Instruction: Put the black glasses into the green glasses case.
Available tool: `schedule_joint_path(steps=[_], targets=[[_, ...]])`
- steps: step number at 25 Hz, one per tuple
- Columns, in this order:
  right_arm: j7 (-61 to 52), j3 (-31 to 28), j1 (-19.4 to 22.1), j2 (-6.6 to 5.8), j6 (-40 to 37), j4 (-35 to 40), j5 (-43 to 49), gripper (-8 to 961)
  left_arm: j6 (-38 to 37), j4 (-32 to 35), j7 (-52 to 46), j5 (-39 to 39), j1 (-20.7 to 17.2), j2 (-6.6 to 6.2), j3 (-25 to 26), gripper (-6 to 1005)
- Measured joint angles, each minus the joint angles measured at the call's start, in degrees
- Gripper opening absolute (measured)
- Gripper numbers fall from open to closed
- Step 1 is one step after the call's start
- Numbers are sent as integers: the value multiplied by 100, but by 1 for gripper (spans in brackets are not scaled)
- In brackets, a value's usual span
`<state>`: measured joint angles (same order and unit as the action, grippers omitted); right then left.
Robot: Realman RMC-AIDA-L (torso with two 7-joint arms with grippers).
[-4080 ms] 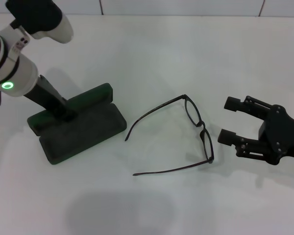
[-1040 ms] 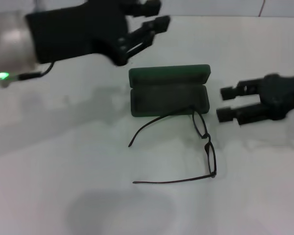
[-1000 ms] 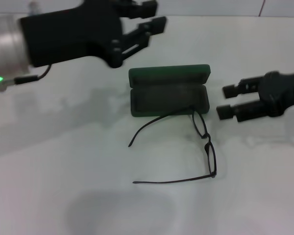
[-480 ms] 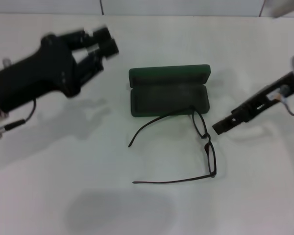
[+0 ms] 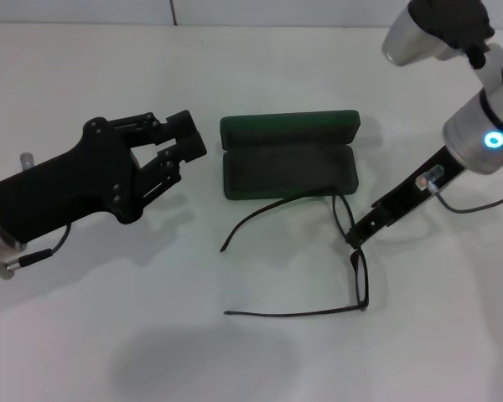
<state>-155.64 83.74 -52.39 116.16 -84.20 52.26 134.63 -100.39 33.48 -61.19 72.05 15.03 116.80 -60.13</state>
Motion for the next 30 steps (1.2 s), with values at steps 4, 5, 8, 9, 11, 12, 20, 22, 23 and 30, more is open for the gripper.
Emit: schedule_joint_path(steps=[4, 5, 8, 9, 11, 12, 20, 22, 23, 30], targets=[[-1, 303, 56, 2, 343, -81, -227, 767, -13, -2, 5, -27, -9, 50, 1, 237], [1, 383, 53, 3, 421, -125, -275, 767, -14, -9, 6, -28, 0, 56, 1, 236], [19, 619, 3, 3, 643, -264, -418, 755, -16, -31, 9, -30, 16, 92, 2, 233], [25, 677, -6, 3, 691, -292, -450, 751, -16, -32, 10, -30, 18, 103, 2, 232], [33, 802, -1, 2, 757, -313, -499, 742, -18, -34, 10, -30, 19, 130, 1, 230], [34, 862, 7, 3, 784, -314, -512, 738, -19, -37, 11, -30, 17, 139, 1, 229], [153, 1509, 156, -3, 1091, -17, -467, 508, -25, -106, 1, -34, -49, 167, 1, 222], [301, 1667, 326, -10, 1242, 270, -362, 459, -33, -153, 5, -34, -41, 176, 1, 220], [396, 1692, 410, -11, 1279, 399, -320, 435, -44, -185, 8, -34, -30, 181, 1, 219], [1185, 1713, 1141, -6, 1322, 1171, -342, 257, -182, -255, 1, -41, 4, 218, 1, 212]])
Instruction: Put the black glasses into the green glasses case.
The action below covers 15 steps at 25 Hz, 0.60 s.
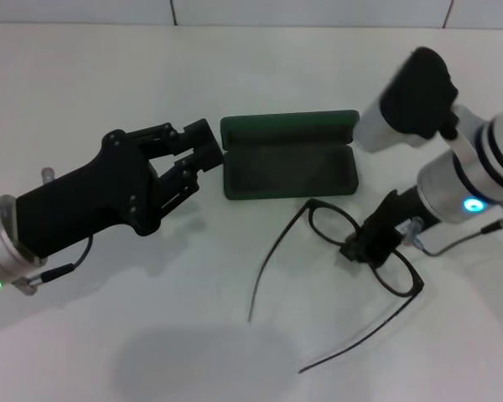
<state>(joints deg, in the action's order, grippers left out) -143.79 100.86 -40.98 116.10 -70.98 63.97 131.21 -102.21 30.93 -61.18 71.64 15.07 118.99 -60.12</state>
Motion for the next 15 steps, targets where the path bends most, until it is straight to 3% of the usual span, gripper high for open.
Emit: schedule_joint_path(steps=[5, 9, 15], targets=[[569, -93, 804, -35, 56, 753, -301, 107, -120, -15, 9, -29, -2, 27, 0, 207], [1893, -577, 1497, -34, -55, 1137, -1160, 110, -195, -25, -6, -52, 26, 60, 0, 204], [3733, -1454, 2008, -20, -619, 840, -2391, 114, -523, -391, -45, -185, 350, 52, -4, 198]])
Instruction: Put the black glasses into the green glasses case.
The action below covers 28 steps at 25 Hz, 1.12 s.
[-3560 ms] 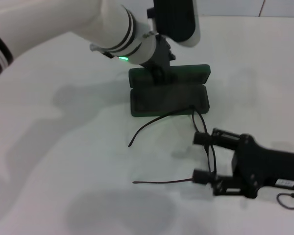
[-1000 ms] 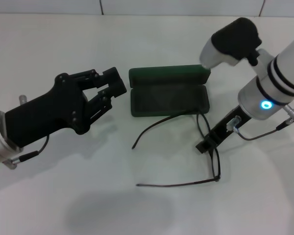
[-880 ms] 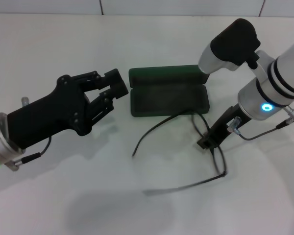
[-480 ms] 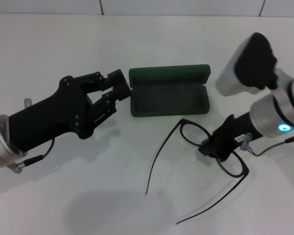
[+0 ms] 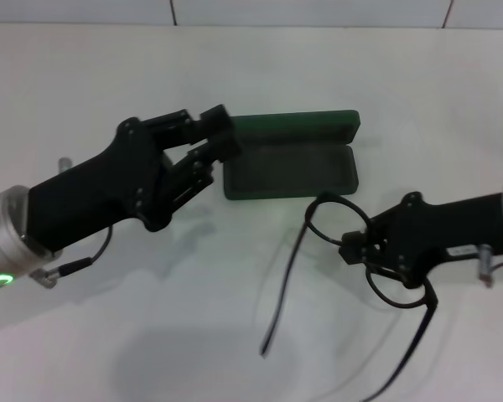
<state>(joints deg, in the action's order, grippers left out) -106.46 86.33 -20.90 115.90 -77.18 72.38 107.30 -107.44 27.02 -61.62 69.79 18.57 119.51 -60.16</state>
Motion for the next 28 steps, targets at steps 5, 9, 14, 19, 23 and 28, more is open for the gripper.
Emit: schedule_joint_path(steps=[5, 9, 14, 19, 23, 28], targets=[[1303, -921, 14, -27, -911, -736, -887, 118, -234, -101, -10, 50, 252, 14, -124, 181], [1729, -1578, -174, -22, -1395, -1326, -1080, 121, -352, -185, -12, 7, 492, 33, -432, 128], [1884, -1677, -272, -16, -1442, -1497, -1210, 125, -364, -390, 32, -13, 804, 61, -741, 61], [1941, -1639, -384, 5, -1435, -1519, -1339, 128, -359, -575, 78, -15, 1004, 76, -876, 42], [2035, -1623, -419, 9, -1449, -1534, -1544, 131, -307, -744, 227, -17, 1059, 90, -940, 40], [2131, -1578, -481, 4, -1454, -1538, -1744, 135, -119, -953, 413, -19, 1071, 97, -937, 40]])
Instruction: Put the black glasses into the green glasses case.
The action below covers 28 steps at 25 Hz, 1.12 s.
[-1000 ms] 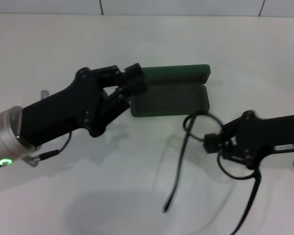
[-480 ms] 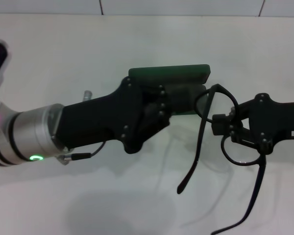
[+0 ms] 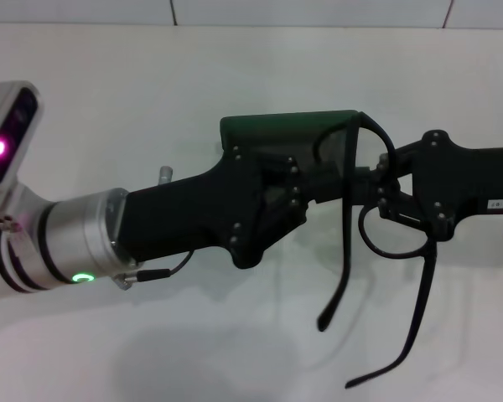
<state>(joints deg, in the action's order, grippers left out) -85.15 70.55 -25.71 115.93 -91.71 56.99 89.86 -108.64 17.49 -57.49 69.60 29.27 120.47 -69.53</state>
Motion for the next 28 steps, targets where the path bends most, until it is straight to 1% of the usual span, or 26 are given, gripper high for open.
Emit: schedule_joint_path(steps=[4, 9, 13, 21, 24, 28], targets=[[21, 11, -91, 5, -2, -3, -23, 138, 200, -187, 152, -38, 48, 27, -2, 39], [37, 137, -138, 5, -8, -17, -174, 142, 277, -495, 383, -159, 175, 31, -7, 39], [76, 147, -175, 4, -9, -107, -182, 145, 301, -521, 404, -205, 185, 28, 4, 39], [134, 127, -191, -13, -10, -336, -183, 151, -248, -447, 395, -750, -29, -18, 3, 39], [163, 125, -225, -13, 14, -389, -191, 153, -323, -452, 353, -744, 33, -20, -48, 39], [168, 119, -379, -17, 22, -578, -200, 156, -261, -489, 354, -717, 161, 2, -212, 38]])
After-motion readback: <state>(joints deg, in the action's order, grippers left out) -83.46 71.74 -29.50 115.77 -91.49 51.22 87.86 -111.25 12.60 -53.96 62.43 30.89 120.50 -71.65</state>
